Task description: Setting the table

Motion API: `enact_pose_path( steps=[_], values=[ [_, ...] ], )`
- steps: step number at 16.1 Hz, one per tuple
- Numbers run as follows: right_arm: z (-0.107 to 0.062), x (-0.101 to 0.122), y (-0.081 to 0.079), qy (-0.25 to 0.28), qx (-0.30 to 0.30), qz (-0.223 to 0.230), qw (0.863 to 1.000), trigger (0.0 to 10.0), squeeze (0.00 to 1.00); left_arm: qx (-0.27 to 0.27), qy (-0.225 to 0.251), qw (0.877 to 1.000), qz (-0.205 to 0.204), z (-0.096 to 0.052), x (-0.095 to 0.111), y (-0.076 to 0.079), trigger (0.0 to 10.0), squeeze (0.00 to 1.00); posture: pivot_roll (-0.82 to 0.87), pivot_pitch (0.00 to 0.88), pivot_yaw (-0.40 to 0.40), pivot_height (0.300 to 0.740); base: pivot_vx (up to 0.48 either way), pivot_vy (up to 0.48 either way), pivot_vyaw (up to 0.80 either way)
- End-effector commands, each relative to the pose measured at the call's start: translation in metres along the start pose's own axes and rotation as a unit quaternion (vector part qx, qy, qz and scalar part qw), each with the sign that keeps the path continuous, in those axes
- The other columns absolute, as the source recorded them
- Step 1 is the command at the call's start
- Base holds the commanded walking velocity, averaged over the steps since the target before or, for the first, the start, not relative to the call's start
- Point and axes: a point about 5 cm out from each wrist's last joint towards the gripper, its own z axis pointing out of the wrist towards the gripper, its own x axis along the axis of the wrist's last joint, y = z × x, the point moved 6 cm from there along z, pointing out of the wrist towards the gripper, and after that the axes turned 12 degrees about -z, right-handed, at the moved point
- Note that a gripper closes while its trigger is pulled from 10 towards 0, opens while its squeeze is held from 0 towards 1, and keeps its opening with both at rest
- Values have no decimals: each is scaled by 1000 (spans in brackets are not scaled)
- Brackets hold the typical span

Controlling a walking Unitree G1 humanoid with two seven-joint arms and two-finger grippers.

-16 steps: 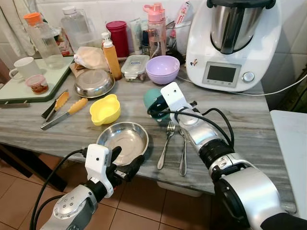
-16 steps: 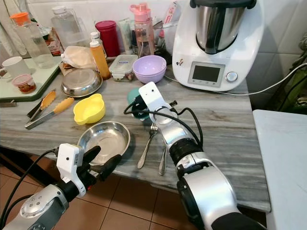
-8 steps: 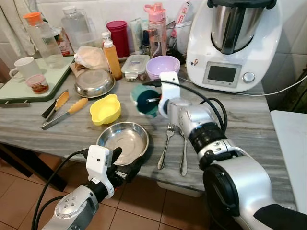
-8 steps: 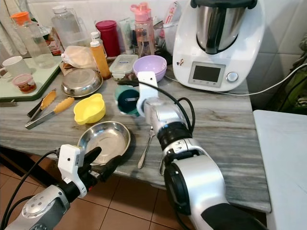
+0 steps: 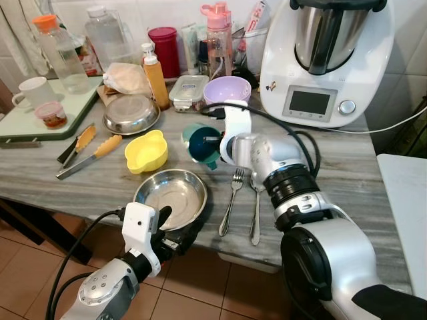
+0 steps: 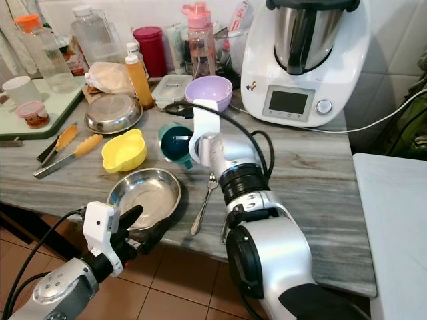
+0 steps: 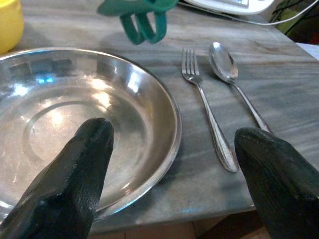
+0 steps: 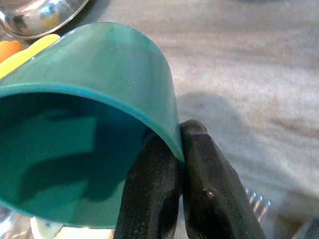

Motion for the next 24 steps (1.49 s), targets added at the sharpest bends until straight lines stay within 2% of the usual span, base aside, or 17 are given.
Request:
enact_pose_path(
  steps=[1,5,6,7,8,11,12,13,14,15,16,24],
  values=[
    [-6,0,-2,-7,13,19,1000,0,0,11,-10,1000,4,-2,-5,-5,10000,0,-82,38,69,740,0,0,0],
    [-12,-13,2,-27,16,32,999,0,0,7,-17,1000,6,1,-6,-6,10000,0,-106,38,74,740,0,0,0],
    [-13,-17,0,-29,27,45,998,4902,0,6,-18,1000,6,1,-6,-5,10000,0,-106,38,74,740,0,0,0],
    [-13,-19,1,-27,26,46,998,6510,0,6,-18,1000,5,2,-6,-5,10000,0,-108,35,77,740,0,0,0],
    [-14,-21,2,-28,25,48,998,10000,0,5,-18,1000,6,2,-7,-6,10000,0,-110,35,79,740,0,0,0],
    [-15,-23,6,-37,20,58,997,10000,0,3,-21,1000,6,3,-7,-5,10000,0,-110,35,77,740,0,0,0],
    [-15,-24,5,-45,24,63,997,10000,141,3,-21,1000,5,3,-7,-5,10000,0,-110,35,77,740,0,0,0],
    [-15,-19,7,-33,16,59,998,10000,796,4,-22,1000,5,3,-8,-5,10000,0,-110,35,77,740,0,0,0],
    [-16,-16,6,-27,15,59,998,10000,796,5,-22,1000,4,3,-8,-5,10000,0,-106,36,76,740,0,0,0],
    [-16,-15,7,-27,14,63,998,10000,933,5,-22,1000,4,3,-8,-5,10000,0,-105,36,75,740,0,0,0],
    [-16,-12,5,-22,17,66,997,10000,996,5,-23,1000,4,2,-9,-5,10000,0,-106,36,76,740,0,0,0],
    [-14,0,12,-11,7,80,997,10000,1000,3,-27,1000,2,3,-11,-4,10000,0,-110,37,77,740,0,0,0]
  ],
)
